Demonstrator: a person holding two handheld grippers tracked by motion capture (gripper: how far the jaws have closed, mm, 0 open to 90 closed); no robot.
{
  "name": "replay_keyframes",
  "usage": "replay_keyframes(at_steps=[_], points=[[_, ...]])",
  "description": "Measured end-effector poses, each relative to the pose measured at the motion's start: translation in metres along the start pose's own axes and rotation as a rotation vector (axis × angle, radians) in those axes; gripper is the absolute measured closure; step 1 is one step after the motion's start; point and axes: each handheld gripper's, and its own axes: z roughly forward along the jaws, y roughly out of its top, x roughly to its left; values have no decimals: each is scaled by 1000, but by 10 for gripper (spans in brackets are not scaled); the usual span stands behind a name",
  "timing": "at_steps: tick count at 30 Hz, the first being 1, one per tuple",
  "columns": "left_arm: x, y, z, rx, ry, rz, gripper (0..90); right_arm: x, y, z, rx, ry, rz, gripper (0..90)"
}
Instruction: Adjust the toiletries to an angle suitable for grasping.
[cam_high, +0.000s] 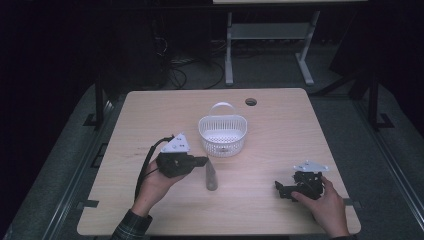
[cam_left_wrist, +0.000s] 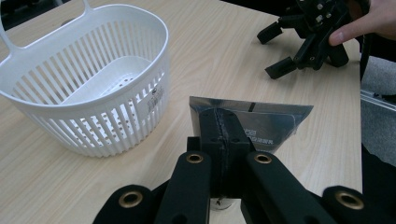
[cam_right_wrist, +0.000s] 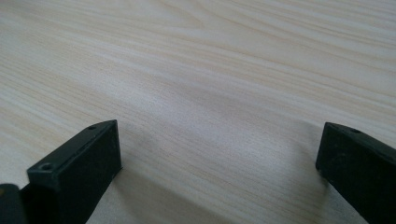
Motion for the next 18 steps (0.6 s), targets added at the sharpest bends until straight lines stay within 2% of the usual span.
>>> replay_keyframes(at_steps=[5,11,17,18], points=[[1,-3,-1,1,-5,-1,894,0,0,0,0,0,-1,0],[1,-4,-6,-5,-5,-2,801,0,0,0,0,-1,0,0],[-2,-1,-10,0,-21,-4,515,0,0,0,-1,-3,3,0],[-3,-1,-10,4,-25,-3,489,0,0,0,-1,-3,2,0]])
